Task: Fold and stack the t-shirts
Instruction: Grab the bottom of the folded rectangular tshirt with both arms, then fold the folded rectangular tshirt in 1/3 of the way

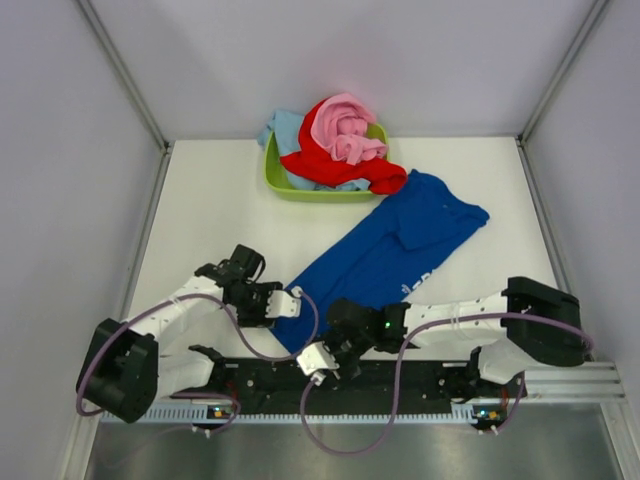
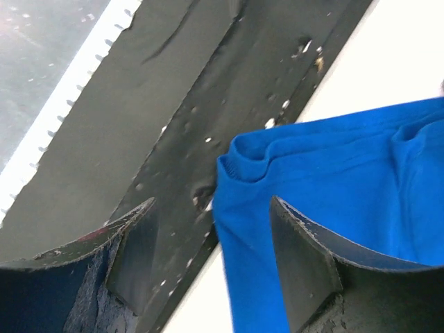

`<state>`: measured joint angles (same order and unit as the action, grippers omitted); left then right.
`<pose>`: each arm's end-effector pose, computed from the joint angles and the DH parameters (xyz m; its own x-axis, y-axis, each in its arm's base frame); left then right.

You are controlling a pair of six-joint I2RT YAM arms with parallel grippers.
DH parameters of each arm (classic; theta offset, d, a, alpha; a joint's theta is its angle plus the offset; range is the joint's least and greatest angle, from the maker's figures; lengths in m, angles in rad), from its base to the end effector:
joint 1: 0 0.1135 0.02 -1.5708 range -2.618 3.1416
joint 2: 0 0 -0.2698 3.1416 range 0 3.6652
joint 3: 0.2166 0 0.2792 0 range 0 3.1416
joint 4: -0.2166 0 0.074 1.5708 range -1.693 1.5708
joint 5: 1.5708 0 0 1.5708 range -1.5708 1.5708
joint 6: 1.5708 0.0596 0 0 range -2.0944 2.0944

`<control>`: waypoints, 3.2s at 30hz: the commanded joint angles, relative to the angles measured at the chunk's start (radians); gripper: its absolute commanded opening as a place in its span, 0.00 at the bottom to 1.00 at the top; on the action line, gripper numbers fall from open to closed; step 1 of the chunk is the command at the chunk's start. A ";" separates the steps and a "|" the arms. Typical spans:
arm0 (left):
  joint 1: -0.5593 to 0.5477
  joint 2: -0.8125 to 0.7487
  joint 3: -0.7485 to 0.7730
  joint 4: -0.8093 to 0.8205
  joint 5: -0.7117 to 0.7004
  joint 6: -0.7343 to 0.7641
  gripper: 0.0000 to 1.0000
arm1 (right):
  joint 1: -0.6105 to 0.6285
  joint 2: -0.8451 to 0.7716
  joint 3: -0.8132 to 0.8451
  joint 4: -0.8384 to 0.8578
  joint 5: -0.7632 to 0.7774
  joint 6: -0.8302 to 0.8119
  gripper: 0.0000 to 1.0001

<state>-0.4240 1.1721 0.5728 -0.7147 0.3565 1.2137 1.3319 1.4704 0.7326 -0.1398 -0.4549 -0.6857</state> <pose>0.1803 -0.1042 0.1323 0.1288 0.9052 -0.4050 0.9890 -0.0870 0.1200 0.0495 0.3138 0.1448 0.4538 -0.5403 -0.7086 -0.8422 -0.5198 -0.1430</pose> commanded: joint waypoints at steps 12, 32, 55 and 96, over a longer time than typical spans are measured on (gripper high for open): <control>-0.025 0.072 -0.013 0.052 0.016 -0.006 0.24 | 0.020 0.160 0.059 0.092 0.050 -0.103 0.12; -0.143 0.433 0.710 0.004 -0.005 -0.554 0.00 | -0.448 -0.456 -0.156 0.026 0.352 0.377 0.00; -0.259 1.037 1.395 0.073 -0.109 -0.660 0.00 | -0.852 -0.309 -0.130 0.003 0.670 0.423 0.00; -0.213 0.630 0.745 0.142 0.105 0.027 0.62 | -0.656 -0.567 -0.162 -0.187 0.067 0.101 0.61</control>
<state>-0.6373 1.7775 1.3739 -0.6579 0.4088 1.0737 0.5026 0.9081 0.6212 -0.1925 -0.3546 -0.3920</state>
